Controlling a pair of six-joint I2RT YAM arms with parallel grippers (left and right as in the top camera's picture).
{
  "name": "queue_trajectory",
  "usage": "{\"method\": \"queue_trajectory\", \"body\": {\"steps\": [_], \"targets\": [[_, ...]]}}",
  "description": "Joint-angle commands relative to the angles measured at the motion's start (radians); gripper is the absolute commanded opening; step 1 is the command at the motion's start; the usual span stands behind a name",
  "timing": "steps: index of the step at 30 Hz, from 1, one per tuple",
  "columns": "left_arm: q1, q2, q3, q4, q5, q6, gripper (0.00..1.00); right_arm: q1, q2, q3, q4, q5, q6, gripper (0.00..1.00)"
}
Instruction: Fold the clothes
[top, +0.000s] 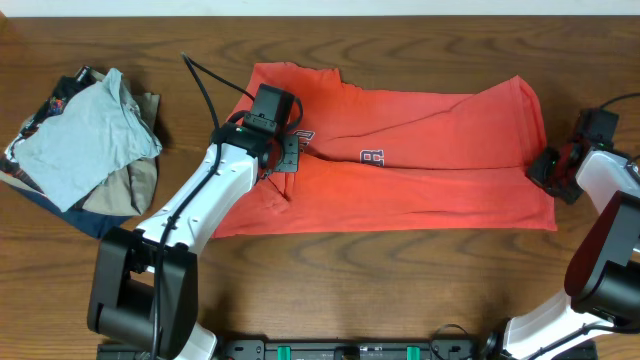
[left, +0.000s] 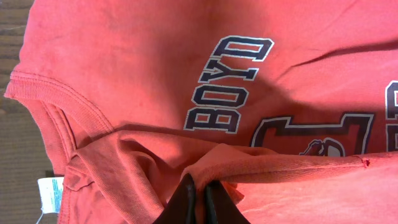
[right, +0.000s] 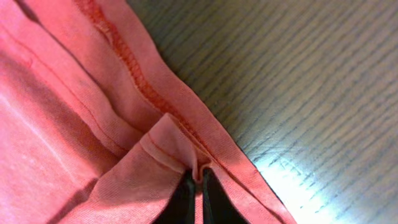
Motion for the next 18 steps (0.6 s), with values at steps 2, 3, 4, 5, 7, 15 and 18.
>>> {"method": "queue_trajectory", "body": {"steps": [2,3,4,5,7,15,18], "targets": [[0.003,-0.005,0.007,-0.003,-0.016,-0.01,0.07,0.008,0.013,-0.008,0.016,0.01,0.005,0.01],[0.003,-0.005,0.007,-0.003,-0.016,-0.01,0.07,0.008,0.013,-0.006,0.019,0.01,0.005,0.01],[0.003,-0.005,0.007,-0.003,-0.016,-0.01,0.07,0.008,0.013,0.0,0.022,0.01,0.005,0.01],[0.003,-0.005,0.007,-0.002,-0.016,-0.01,0.07,0.008,0.013,0.009,0.029,0.007,0.005,0.01],[0.003,-0.005,0.007,0.003,-0.016,-0.01,0.07,0.008,0.011,0.023,0.045,-0.006,0.005,0.01],[0.003,-0.004,0.007,0.106,-0.087,-0.01,0.08,0.006,0.006,0.083,0.133,-0.088,0.03,0.04],[0.003,-0.003,0.007,0.113,-0.095,-0.01,0.32,0.004,0.006,0.093,0.147,-0.106,0.028,0.31]]}}
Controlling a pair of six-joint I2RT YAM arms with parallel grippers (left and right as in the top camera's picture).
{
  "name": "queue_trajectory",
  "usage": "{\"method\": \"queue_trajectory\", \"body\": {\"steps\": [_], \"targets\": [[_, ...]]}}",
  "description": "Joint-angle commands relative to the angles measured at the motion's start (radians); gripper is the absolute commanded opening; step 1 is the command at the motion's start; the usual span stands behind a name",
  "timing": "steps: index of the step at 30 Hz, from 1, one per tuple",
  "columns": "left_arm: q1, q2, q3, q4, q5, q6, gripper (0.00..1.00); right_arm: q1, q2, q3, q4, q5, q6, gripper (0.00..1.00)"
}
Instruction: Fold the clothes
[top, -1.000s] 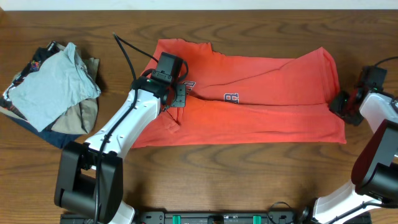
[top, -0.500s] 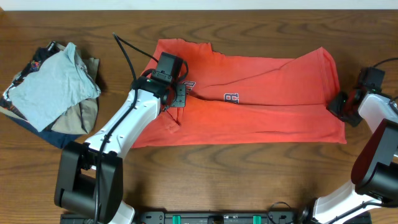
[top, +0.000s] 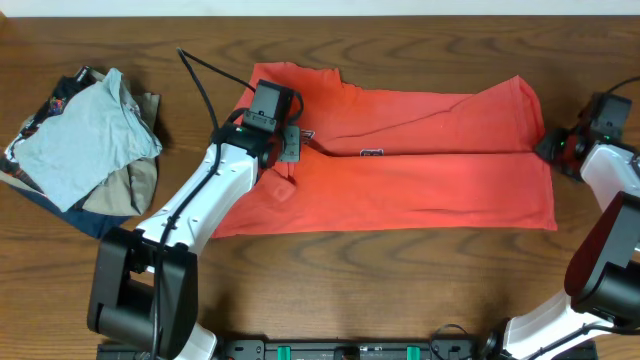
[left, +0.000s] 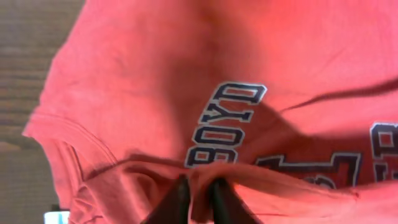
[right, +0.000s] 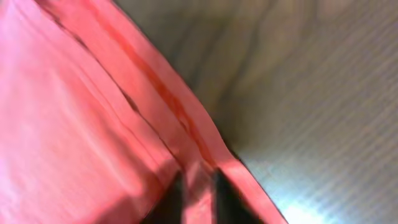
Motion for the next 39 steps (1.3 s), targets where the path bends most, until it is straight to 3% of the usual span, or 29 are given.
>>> {"method": "queue_trajectory", "body": {"steps": [1,4,13,16,20,26,35,39], "targets": [[0.002,-0.003,0.007,-0.007,-0.053,-0.009,0.38,0.005,0.005,0.028,0.001,-0.028,-0.002,0.32],[0.006,-0.003,0.007,-0.059,-0.058,-0.008,0.47,0.005,0.005,0.028,-0.047,-0.024,-0.05,0.33],[0.089,-0.001,-0.003,-0.282,-0.232,-0.032,0.48,0.0,0.005,0.025,-0.314,-0.028,-0.179,0.28],[0.135,0.001,-0.032,-0.282,-0.195,-0.1,0.47,0.007,0.005,0.022,-0.357,-0.032,-0.187,0.26],[0.171,0.002,-0.105,-0.229,-0.041,-0.103,0.42,0.019,0.005,0.012,-0.365,-0.042,-0.224,0.22],[0.175,0.002,-0.222,-0.165,-0.016,-0.103,0.41,0.024,0.005,0.001,-0.378,-0.041,-0.241,0.19],[0.177,0.002,-0.37,-0.1,-0.013,-0.145,0.42,0.024,0.005,-0.068,-0.38,-0.013,-0.249,0.25],[0.177,0.002,-0.404,-0.127,0.056,-0.148,0.42,0.023,0.005,-0.092,-0.42,0.071,-0.209,0.26]]}}
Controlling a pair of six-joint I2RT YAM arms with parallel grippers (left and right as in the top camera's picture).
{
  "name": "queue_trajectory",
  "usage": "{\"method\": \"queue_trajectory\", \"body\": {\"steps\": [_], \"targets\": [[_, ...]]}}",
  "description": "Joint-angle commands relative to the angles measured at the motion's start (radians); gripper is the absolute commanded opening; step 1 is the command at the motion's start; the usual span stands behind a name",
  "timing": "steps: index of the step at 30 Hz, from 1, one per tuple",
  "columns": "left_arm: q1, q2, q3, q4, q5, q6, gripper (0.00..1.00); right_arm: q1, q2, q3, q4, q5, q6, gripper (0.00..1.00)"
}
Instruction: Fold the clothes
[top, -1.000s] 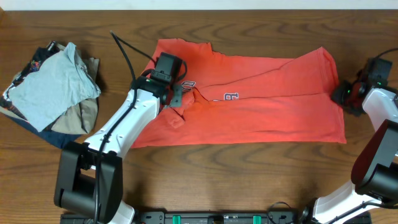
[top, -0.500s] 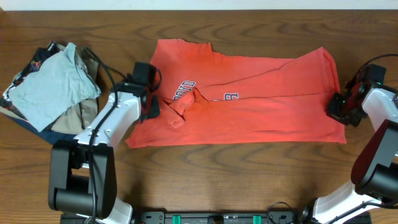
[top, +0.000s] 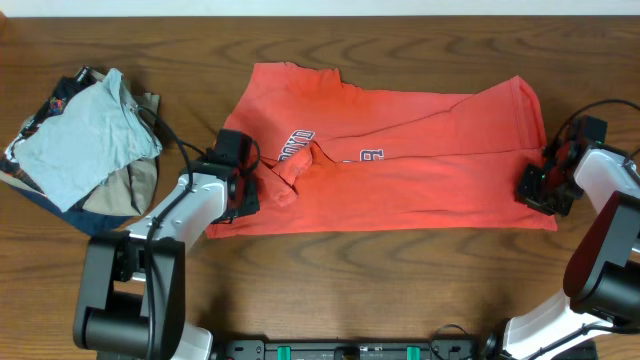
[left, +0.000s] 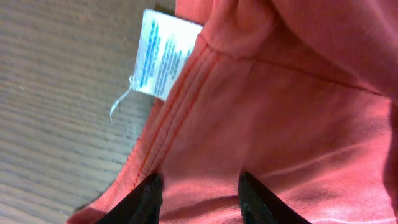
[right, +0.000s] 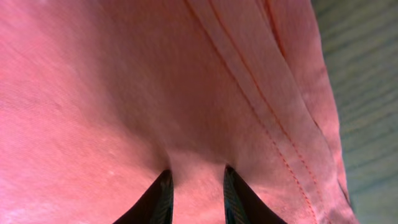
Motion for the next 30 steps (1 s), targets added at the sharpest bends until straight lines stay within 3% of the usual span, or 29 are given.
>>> {"method": "queue_trajectory", "body": {"steps": [1,6,14,18,24,28,30], "targets": [[0.004,0.041,-0.081,-0.058,0.09,-0.021,0.42,0.008,0.006,-0.035,-0.043,0.113,0.05,0.26],[0.004,0.041,-0.091,-0.172,0.123,-0.089,0.42,-0.01,0.006,-0.037,-0.113,0.233,0.133,0.27],[0.004,0.039,-0.091,-0.352,0.179,-0.172,0.43,-0.057,0.006,-0.037,-0.188,0.242,0.173,0.3],[0.004,0.015,-0.088,-0.382,0.238,-0.172,0.43,-0.081,0.004,-0.035,-0.209,0.227,0.18,0.31],[0.004,-0.124,0.016,-0.41,0.141,-0.089,0.43,-0.079,-0.045,0.039,-0.219,0.093,0.128,0.35],[0.004,-0.212,0.133,-0.324,0.136,-0.016,0.6,-0.077,-0.119,0.12,-0.228,-0.034,0.065,0.43],[0.004,-0.211,0.189,-0.267,0.137,0.007,0.62,-0.072,-0.158,0.147,-0.227,-0.093,0.025,0.45]]}}
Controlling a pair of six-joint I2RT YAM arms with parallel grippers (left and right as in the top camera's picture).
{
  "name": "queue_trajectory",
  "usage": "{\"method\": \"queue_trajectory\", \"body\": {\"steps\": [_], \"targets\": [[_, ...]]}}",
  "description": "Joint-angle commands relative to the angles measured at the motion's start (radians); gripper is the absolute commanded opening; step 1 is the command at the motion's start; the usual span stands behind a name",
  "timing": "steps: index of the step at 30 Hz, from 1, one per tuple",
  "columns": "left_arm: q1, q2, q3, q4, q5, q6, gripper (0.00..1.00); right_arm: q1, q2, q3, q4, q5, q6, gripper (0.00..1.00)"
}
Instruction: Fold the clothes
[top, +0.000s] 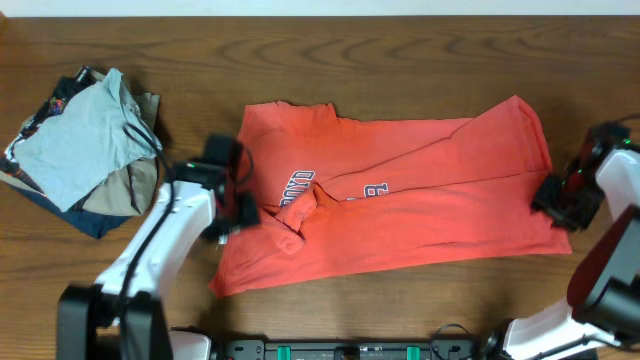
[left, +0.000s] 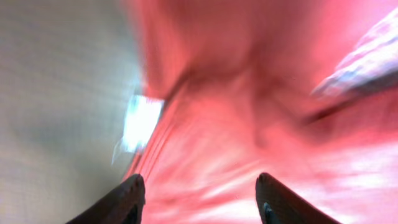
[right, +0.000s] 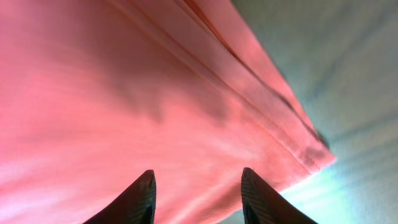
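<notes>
A red T-shirt (top: 400, 190) with dark lettering lies spread across the table, rumpled near the print. My left gripper (top: 237, 203) is over its left edge, open; in the blurred left wrist view the left gripper (left: 202, 199) has red cloth between its wide-apart fingers and a white label (left: 142, 122) at the seam. At the shirt's right hem my right gripper (top: 562, 204) is open too. Seen from the right wrist, the right gripper (right: 198, 196) hangs over the hem, near the shirt corner (right: 314, 155).
A pile of other clothes (top: 85, 145), grey-blue on top, sits at the left of the wooden table (top: 400, 310). Bare wood shows in front of the shirt and behind it.
The shirt lies nearer the front edge, its left end skewed forward. Both grippers' fingers stand wider apart than before. The left arm has swung forward with the shirt's left edge.
Both grippers were first shut on pinches of the shirt, left by the print, right at the right hem. They then held those folds further back. Later both stood open lower on the shirt's side edges, and now the shirt lies closer to the front.
</notes>
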Motion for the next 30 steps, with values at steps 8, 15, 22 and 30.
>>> {"method": "queue_trajectory", "body": {"steps": [8,15,22,30], "targets": [[0.002,0.177,0.301,0.181,0.002,0.176,0.73,0.067,-0.207,0.082,0.004,-0.256,-0.208,0.7],[0.088,0.422,0.47,0.295,0.114,0.24,0.8,0.074,-0.225,0.081,-0.022,-0.31,-0.208,0.91],[0.125,0.558,0.484,0.5,0.174,0.255,0.8,0.074,-0.225,0.08,-0.029,-0.31,-0.208,0.91],[0.124,0.661,0.484,0.612,0.174,0.257,0.8,0.074,-0.225,0.08,-0.029,-0.308,-0.208,0.91]]}}
